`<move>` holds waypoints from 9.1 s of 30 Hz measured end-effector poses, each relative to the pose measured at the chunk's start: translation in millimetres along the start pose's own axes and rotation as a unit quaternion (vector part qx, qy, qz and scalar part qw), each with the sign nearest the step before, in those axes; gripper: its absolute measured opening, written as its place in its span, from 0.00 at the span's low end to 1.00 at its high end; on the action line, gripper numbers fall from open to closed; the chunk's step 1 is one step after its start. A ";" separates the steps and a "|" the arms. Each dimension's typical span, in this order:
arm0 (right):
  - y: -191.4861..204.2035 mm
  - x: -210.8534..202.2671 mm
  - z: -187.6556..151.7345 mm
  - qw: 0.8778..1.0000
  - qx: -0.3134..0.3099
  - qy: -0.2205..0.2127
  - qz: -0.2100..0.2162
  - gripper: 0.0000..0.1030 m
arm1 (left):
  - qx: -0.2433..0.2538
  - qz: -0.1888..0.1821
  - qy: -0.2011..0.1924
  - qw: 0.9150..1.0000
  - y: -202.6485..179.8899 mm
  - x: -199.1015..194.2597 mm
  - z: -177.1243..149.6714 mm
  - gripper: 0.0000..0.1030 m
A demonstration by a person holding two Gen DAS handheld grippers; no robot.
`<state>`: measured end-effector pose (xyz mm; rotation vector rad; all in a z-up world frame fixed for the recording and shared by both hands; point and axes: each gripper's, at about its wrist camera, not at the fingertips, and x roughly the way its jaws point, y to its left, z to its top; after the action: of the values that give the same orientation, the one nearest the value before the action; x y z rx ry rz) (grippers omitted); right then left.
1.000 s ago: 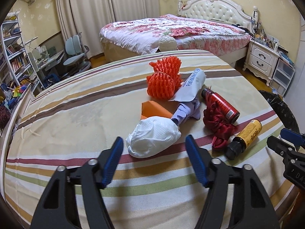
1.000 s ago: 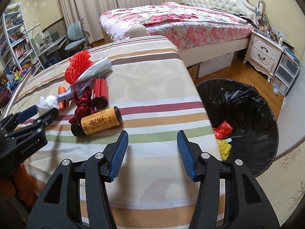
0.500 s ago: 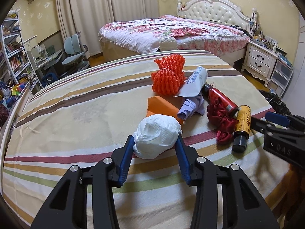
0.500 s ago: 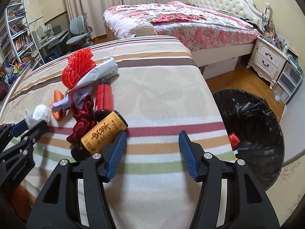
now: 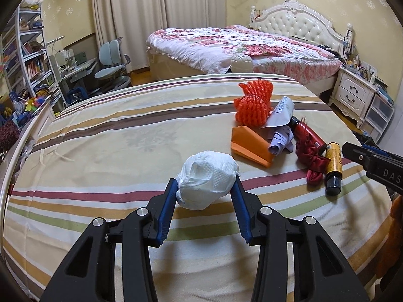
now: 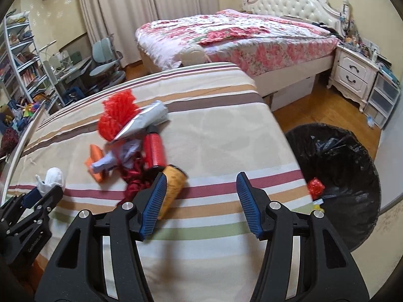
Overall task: Collect trash
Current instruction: 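Grasp the gold bottle with the right gripper while the left holds the white tissue, then carry the gold bottle and white tissue over the black bin with both grippers, then open the left gripper to drop the tissue while the right drops the gold bottle, then move both grippers back to the pile and grasp the red can with the right gripper, then grasp the red ribbon with the left gripper while the right holds the red can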
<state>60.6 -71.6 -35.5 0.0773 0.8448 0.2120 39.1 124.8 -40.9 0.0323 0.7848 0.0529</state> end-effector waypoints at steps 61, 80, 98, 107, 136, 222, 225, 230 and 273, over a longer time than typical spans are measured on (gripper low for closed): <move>-129.0 -51.1 -3.3 0.992 0.057 -0.046 -0.098 0.23 | 0.057 -0.129 -0.043 0.989 -134.1 -15.5 27.9 0.42; -215.2 -39.4 -12.8 0.983 0.122 -0.038 -0.132 0.23 | 0.126 -0.163 -0.028 0.978 -256.1 14.1 42.9 0.42; -246.7 -29.8 -17.4 0.979 0.150 -0.033 -0.135 0.23 | 0.154 -0.150 -0.002 0.977 -293.0 41.1 41.2 0.42; -255.9 -27.1 -17.8 0.978 0.158 -0.031 -0.134 0.24 | 0.156 -0.146 0.002 0.977 -301.3 44.0 43.2 0.47; -240.7 -39.2 -22.3 0.977 0.157 -0.037 -0.141 0.47 | 0.134 -0.127 -0.016 0.983 -269.5 29.5 44.8 0.70; -25.6 16.6 -5.2 0.998 -0.046 0.025 -0.037 0.22 | -0.056 0.011 0.021 0.998 -9.9 12.3 -2.7 0.71; -31.7 10.7 -11.0 0.998 -0.044 0.024 -0.038 0.22 | -0.040 0.005 0.017 0.999 -24.2 9.5 -4.6 0.71; -45.8 5.8 -14.9 0.999 -0.032 0.020 -0.039 0.22 | -0.022 -0.009 0.012 1.000 -45.6 7.5 -3.9 0.71; -73.9 -7.1 -20.6 1.000 0.000 0.000 -0.020 0.23 | 0.044 -0.081 0.018 0.996 -118.3 10.2 2.7 0.21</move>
<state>52.1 -145.5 -55.2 0.0599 0.8454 0.1742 52.4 7.3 -51.9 0.0503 0.8235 -0.1349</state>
